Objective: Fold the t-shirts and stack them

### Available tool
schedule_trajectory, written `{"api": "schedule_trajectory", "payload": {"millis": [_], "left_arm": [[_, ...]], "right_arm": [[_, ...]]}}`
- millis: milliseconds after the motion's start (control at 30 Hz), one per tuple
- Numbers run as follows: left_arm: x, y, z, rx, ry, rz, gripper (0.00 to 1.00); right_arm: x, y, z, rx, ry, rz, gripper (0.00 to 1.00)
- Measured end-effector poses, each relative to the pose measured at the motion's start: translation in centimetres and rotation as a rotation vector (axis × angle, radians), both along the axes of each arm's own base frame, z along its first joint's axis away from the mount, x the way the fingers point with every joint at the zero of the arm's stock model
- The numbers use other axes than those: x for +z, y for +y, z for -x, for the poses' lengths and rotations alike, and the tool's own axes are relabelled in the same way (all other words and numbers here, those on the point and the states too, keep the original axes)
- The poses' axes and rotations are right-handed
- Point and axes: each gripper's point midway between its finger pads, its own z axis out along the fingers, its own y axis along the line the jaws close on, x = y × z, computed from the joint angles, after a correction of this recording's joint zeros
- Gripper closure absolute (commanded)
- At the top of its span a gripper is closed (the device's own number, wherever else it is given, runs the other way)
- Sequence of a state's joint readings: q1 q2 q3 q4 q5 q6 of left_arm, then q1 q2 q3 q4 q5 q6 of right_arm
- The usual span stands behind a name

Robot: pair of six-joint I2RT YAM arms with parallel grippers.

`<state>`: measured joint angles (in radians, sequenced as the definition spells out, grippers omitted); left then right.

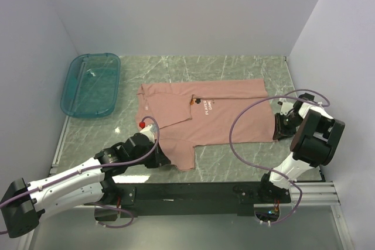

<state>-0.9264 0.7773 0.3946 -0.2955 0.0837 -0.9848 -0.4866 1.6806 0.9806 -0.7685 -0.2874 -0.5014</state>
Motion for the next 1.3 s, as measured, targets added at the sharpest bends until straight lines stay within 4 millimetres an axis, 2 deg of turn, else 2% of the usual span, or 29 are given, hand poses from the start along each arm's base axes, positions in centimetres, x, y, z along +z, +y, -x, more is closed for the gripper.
{"api": "schedule_trajectory", "payload": {"millis": [100, 267, 467, 600, 767, 833, 1000, 1133, 1300], "left_arm": [[0.0, 0.0, 0.0, 0.000, 0.001, -0.001, 0.99], [-0.1, 0.0, 0.0, 0.004, 0.006, -0.002, 1.00], [0.1, 0.2, -0.4, 0.036, 0.000, 0.002, 1.00], [1.7, 0.3, -1.6, 0.081, -0.022, 0.011, 1.00], [5.4, 0.0, -3.8, 0.141, -0.077, 0.062, 1.00], [6.2, -0.1, -4.4, 0.159, -0.086, 0.070, 1.00], [6.0, 0.1, -5.5, 0.192, -0.069, 0.053, 1.00], [5.6, 0.8, -6.9, 0.239, -0.046, 0.037, 1.00], [6.9, 2.1, -9.3, 0.319, -0.061, 0.051, 1.00]], "right_arm": [[0.0, 0.0, -0.1, -0.009, -0.001, 0.000, 0.84], [0.2, 0.1, -0.1, -0.008, -0.013, 0.002, 0.90], [2.4, 0.3, -1.1, 0.004, -0.103, 0.013, 0.96], [3.2, 0.6, -1.7, 0.012, -0.145, -0.002, 1.00], [3.4, 1.4, -2.2, 0.023, -0.176, -0.043, 1.00], [3.5, 1.6, -2.5, 0.031, -0.188, -0.054, 1.00], [4.4, 1.8, -3.6, 0.055, -0.236, -0.067, 1.00], [5.8, 1.5, -5.1, 0.071, -0.291, -0.070, 1.00], [7.2, 1.4, -7.1, 0.086, -0.346, -0.091, 1.00]]}}
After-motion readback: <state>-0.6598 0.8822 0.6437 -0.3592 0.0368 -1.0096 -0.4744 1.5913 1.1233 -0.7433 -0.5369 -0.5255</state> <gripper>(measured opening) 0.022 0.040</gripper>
